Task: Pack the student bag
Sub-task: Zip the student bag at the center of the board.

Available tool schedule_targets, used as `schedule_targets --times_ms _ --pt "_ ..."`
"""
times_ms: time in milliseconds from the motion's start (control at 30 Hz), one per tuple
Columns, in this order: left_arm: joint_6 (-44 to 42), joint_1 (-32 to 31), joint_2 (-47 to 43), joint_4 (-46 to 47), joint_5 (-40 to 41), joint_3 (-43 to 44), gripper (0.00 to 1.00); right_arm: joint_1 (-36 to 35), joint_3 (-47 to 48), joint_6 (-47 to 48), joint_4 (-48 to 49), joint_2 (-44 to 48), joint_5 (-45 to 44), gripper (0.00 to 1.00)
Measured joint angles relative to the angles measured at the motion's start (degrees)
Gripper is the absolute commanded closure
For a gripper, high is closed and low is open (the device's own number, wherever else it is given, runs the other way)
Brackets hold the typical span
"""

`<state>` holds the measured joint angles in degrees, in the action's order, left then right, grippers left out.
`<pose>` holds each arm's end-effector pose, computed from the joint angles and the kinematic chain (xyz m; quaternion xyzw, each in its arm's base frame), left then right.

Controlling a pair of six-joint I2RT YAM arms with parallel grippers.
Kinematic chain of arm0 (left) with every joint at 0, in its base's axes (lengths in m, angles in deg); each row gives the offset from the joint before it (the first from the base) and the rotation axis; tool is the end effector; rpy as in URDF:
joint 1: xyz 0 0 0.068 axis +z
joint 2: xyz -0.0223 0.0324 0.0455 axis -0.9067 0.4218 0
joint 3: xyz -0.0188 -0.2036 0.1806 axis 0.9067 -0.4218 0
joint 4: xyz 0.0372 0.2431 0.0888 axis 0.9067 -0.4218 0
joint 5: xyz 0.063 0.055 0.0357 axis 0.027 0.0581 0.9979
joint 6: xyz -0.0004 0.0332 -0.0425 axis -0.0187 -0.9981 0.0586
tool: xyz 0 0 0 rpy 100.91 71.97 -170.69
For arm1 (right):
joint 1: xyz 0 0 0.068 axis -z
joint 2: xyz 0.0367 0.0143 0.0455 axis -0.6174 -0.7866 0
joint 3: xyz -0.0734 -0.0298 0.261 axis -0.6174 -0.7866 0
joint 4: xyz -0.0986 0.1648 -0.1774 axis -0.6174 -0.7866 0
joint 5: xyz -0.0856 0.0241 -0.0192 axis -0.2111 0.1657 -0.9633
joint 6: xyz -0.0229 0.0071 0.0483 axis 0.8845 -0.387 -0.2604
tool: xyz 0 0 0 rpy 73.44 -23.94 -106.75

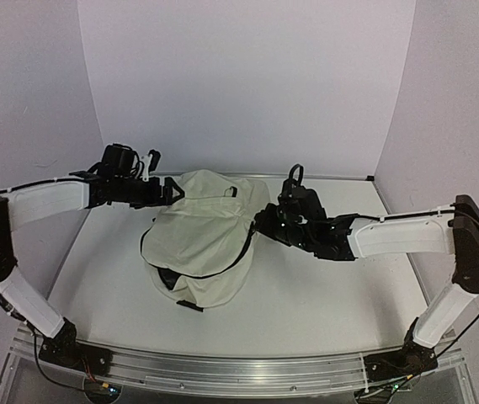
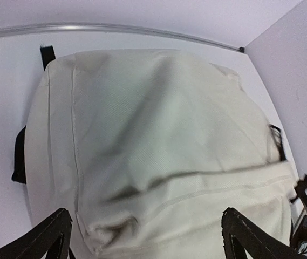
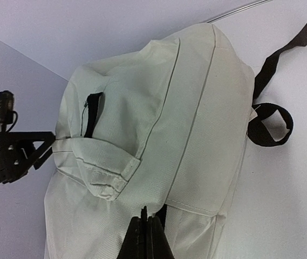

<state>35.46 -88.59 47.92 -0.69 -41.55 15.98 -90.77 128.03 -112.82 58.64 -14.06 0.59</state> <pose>0.3251 -0.1535 0.2640 0.1027 0.8783 -0.2907 0.3655 0.2373 0.2973 0.2421 0.0563 0.8286 0.3730 0.4137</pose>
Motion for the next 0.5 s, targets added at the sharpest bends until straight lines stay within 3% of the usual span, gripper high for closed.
schedule_targets --times_ms 267,367,500 --pt "-4.60 -12.53 -35.13 0.36 -2.21 -21.53 0.13 1.81 0.00 0.02 -0.66 0.00 1.57 1.00" --pt "-3.27 -13.93 -40.64 -0.12 -3.83 -27.93 0.18 2.27 0.00 0.04 -0.70 0.00 2.18 1.00" --pt "0.38 -17.16 -39.08 -0.75 -3.89 -33.58 0.24 2.58 0.00 0.07 -0.70 0.00 2.52 1.00"
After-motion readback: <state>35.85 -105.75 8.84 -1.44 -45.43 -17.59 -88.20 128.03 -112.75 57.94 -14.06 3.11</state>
